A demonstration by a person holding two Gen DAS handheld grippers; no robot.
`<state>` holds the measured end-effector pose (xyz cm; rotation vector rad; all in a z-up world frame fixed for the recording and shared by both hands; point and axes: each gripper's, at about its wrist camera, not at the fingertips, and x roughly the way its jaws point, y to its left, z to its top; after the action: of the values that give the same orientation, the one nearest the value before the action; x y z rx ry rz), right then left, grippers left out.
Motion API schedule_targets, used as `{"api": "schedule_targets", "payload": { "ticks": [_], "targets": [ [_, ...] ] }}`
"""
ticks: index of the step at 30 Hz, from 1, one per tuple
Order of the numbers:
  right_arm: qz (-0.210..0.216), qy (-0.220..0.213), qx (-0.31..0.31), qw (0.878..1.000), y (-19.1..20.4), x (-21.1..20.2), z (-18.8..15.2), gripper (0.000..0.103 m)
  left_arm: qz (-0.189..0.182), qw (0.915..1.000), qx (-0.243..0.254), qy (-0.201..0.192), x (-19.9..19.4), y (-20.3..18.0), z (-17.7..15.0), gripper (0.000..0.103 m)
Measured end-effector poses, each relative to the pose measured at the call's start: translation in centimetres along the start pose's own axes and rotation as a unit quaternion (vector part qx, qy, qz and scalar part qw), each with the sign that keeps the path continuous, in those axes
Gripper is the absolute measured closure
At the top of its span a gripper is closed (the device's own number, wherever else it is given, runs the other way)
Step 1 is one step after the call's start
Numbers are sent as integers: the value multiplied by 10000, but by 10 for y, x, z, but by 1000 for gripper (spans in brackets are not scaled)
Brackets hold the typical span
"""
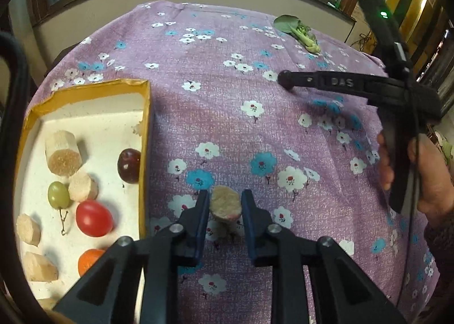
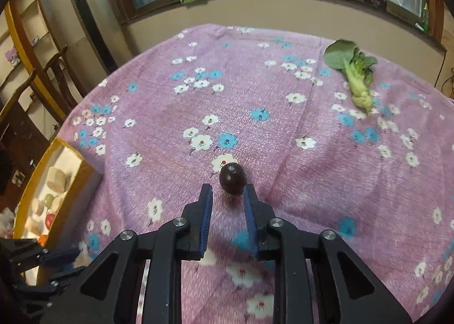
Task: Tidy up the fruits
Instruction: 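Grasp the small yam piece with the left gripper while the right gripper grasps the dark grape, then carry the yam piece and dark grape with both grippers over the tray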
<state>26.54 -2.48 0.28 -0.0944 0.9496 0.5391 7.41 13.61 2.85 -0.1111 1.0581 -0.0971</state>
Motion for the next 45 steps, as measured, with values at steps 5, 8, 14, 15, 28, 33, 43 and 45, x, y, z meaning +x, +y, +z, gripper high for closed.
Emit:
{"api": "schedule_targets", "payload": {
  "ticks": [5,8,14,15,28,33,43,45],
  "targets": [
    [-375,38,-134,9992,-1,15,2,83,94,9999,86,-56,2,-3,0,78],
    [-417,-49,-186,9989,-6,10,0,84,117,9999,9,-96,1,-2,2,78],
    [-311,-415,-307,9982,3,-30,-9,84,184,9994,-37,-290,-7,-4,1,78],
    [-303,-458,-353,9979,6,-37,-11,84,165,9993,-26,-337,-10,-6,1,78],
    [19,-462,-493,9977,68,-100,-63,83,-424,9968,-275,-621,-62,1,-11,78],
    [183,-439,-621,9969,100,-109,-77,83,-449,9962,-363,-654,-88,24,-22,78],
    [777,-369,-1052,9907,174,-100,-81,83,-87,9959,-591,-683,-124,81,-54,78],
    [910,-344,-1193,9881,191,-97,-82,83,22,9956,-646,-680,-128,91,-62,78]
  ]
}}
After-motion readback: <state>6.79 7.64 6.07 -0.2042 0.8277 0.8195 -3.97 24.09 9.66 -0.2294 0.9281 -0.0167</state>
